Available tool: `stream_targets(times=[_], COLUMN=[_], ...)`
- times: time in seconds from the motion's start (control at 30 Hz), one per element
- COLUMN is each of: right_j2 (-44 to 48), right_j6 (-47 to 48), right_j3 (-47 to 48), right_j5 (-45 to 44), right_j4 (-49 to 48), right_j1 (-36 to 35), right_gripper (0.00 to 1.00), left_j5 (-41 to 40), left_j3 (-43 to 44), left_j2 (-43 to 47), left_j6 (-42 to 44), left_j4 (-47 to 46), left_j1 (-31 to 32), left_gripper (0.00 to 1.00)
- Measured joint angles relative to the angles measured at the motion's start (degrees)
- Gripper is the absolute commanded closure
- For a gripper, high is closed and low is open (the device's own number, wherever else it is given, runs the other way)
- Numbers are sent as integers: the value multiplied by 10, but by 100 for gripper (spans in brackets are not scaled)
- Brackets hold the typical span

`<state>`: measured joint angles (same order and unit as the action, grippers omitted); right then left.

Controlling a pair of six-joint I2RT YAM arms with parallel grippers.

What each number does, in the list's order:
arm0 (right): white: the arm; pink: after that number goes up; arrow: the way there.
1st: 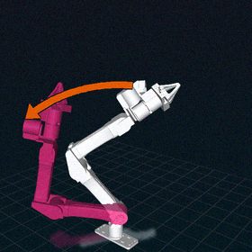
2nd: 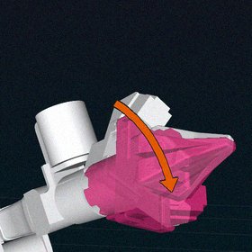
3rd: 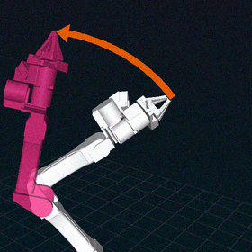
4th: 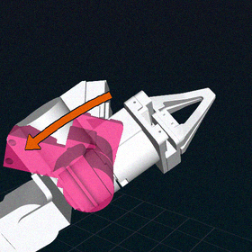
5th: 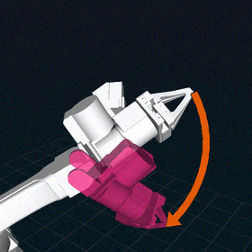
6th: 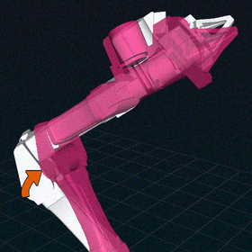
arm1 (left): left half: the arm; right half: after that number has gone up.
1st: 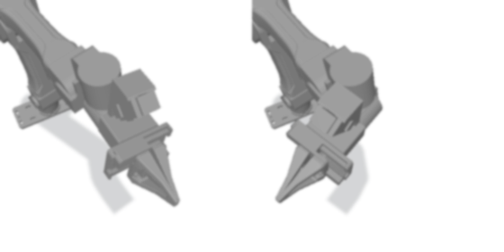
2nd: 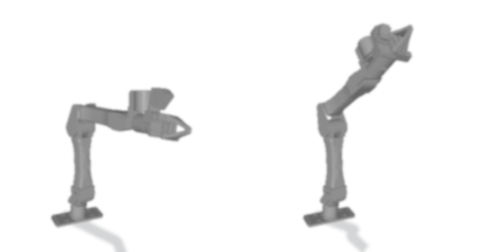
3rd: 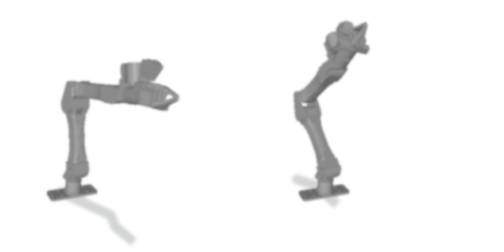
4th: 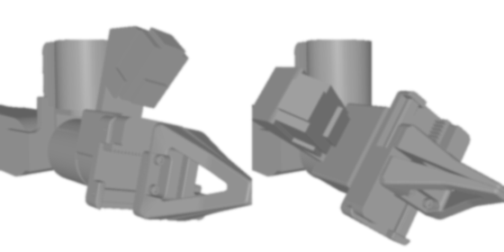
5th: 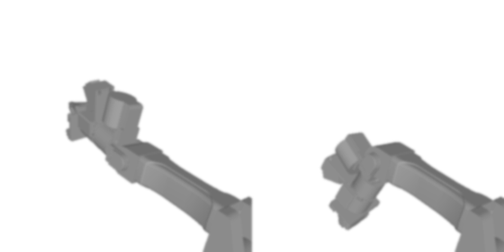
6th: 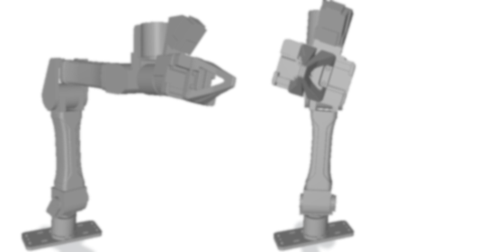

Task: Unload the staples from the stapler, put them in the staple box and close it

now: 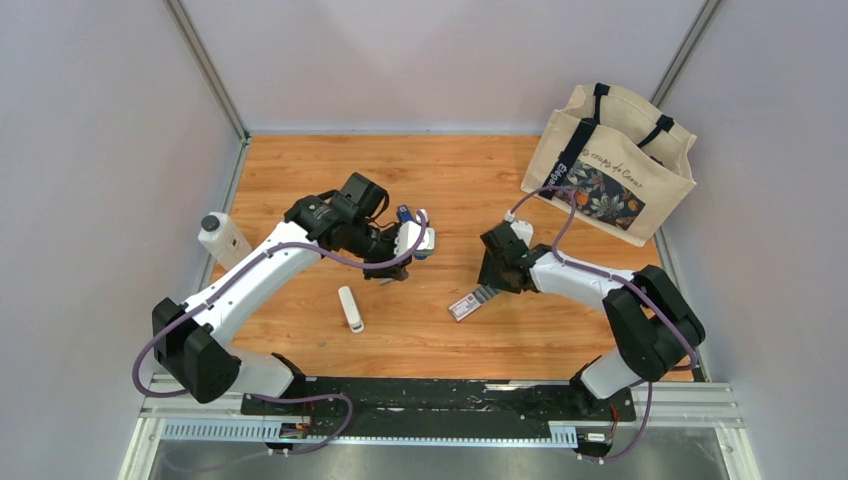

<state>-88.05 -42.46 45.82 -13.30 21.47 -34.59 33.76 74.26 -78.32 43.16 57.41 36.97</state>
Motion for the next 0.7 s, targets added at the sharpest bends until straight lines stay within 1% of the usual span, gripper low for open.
stream_targets(times=[0.2,0.47,0.7], right_j2=[38,97,109], right_j6=[-48,-135,-172], right_j3=[-28,-78,-86], right_j5=[-12,-42,-52], right_j4=[25,58,66], right_j1=[-48,-122,-153], right_gripper=[48,46,46], left_j5=[3,3,2], left_j3=[-2,-17,-18], left_j2=[2,12,17], left_j6=[0,2,2], left_j4=[-1,-3,-3], left_j1=[2,9,12], left_gripper=[76,76,76])
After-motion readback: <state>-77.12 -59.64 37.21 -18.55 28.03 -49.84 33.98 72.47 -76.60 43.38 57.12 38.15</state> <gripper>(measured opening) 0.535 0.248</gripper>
